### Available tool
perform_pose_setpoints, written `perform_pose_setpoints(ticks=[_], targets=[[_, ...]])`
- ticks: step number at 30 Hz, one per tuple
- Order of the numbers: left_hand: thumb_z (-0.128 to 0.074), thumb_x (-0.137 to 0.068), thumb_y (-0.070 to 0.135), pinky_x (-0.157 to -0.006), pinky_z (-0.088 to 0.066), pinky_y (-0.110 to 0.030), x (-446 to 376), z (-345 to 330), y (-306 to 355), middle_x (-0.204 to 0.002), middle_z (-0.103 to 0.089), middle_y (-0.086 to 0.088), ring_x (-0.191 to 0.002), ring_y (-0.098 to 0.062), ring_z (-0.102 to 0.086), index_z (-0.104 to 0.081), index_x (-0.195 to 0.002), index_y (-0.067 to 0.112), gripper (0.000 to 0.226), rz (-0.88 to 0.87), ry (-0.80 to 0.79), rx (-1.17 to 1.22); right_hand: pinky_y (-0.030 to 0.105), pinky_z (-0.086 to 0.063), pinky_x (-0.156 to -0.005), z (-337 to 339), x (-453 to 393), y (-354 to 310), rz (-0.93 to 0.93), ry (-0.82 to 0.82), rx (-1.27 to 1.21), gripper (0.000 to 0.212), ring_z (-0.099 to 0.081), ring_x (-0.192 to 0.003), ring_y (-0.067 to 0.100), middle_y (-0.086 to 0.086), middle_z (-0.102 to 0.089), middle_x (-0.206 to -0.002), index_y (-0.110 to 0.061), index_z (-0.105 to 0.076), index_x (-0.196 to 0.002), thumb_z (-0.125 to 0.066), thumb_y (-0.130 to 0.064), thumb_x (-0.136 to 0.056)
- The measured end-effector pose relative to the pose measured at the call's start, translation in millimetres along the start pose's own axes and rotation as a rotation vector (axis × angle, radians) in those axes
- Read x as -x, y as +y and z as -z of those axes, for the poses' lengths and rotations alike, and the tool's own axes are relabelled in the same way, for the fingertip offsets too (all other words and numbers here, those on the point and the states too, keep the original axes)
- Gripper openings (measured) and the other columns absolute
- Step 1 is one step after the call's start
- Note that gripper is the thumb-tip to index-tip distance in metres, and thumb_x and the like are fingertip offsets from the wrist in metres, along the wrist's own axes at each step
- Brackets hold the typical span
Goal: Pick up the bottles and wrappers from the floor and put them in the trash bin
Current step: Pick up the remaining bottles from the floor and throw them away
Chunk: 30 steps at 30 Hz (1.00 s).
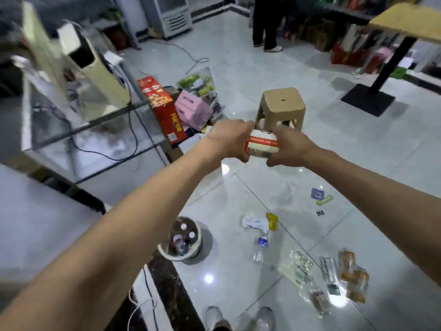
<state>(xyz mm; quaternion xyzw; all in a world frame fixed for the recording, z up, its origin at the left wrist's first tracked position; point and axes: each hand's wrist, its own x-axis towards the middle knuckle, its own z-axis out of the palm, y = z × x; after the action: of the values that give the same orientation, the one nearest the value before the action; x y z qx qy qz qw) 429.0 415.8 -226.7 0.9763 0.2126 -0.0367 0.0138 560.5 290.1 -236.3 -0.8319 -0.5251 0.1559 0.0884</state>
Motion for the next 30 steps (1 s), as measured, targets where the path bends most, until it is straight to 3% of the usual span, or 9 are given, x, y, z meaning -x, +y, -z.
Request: perform_pose_setpoints(ticks=[5, 9, 12, 16, 20, 30], targets=[[-0.08, -0.061, 0.052, -0.063, -0.04, -0.03, 110, -5, -110, -0.099, -0.064, 0.003, -0.086, -0.018, -0.063, -0.051, -0.111, 0.023, 0.063, 0.192, 0.0, 0.003, 0.029, -0.048, -0.075, -43, -29, -136, 0.231, -0.069, 0.031, 0.076, -0.057, -0.088, 0.02, 0.006, -0.064, -0.111, -0.022, -0.047, -0.127, -0.084, -0.034, -0.062], [-0.077, -0.058, 0.051, -0.059, -0.041, -0.03, 192, -15, -174, -0.095, -0.063, 0.0, -0.079, -0.023, -0.061, -0.05, -0.112, 0.021, 0.068, 0.32, 0.015, -0.021, 0.039, -0.052, -0.089, -78, -34, -234, 0.38, -0.091, 0.063, 0.079, -0.059, -0.105, 0.025, 0.006, -0.062, -0.117, -0.023, -0.045, -0.129, -0.084, -0.036, -0.062], [-0.078, -0.058, 0.046, -0.057, -0.035, -0.03, 233, -27, -212, -0.091, -0.063, -0.002, -0.069, -0.019, -0.047, -0.049, -0.106, 0.019, 0.062, 0.402, 0.016, -0.036, 0.042, -0.051, -0.092, -102, -37, -283, 0.407, -0.13, 0.091, 0.074, -0.058, -0.108, 0.027, 0.008, -0.06, -0.118, -0.022, -0.044, -0.127, -0.082, -0.035, -0.065], [-0.078, -0.061, 0.044, -0.059, -0.036, -0.03, 264, -38, -237, -0.096, -0.063, -0.001, -0.071, -0.018, -0.048, -0.049, -0.107, 0.019, 0.06, 0.466, -0.009, -0.016, 0.037, -0.049, -0.088, -117, -43, -323, 0.462, -0.177, 0.124, 0.074, -0.058, -0.108, 0.028, 0.01, -0.059, -0.119, -0.02, -0.043, -0.128, -0.083, -0.032, -0.066], [-0.077, -0.062, 0.042, -0.06, -0.038, -0.031, 279, -48, -254, -0.1, -0.063, -0.003, -0.079, -0.024, -0.059, -0.048, -0.108, 0.017, 0.059, 0.54, -0.001, 0.043, 0.043, -0.049, -0.093, -125, -57, -351, 0.499, -0.211, 0.176, 0.074, -0.057, -0.111, 0.028, 0.009, -0.059, -0.122, -0.019, -0.044, -0.126, -0.084, -0.031, -0.064], [-0.078, -0.062, 0.043, -0.057, -0.037, -0.03, 245, -77, -328, -0.099, -0.063, -0.004, -0.072, -0.02, -0.05, -0.049, -0.113, 0.016, 0.064, 0.667, -0.023, 0.07, 0.04, -0.046, -0.092, -161, -157, -383, 0.579, -0.253, 0.221, 0.078, -0.057, -0.111, 0.028, 0.006, -0.06, -0.122, -0.024, -0.042, -0.131, -0.081, -0.037, -0.064]])
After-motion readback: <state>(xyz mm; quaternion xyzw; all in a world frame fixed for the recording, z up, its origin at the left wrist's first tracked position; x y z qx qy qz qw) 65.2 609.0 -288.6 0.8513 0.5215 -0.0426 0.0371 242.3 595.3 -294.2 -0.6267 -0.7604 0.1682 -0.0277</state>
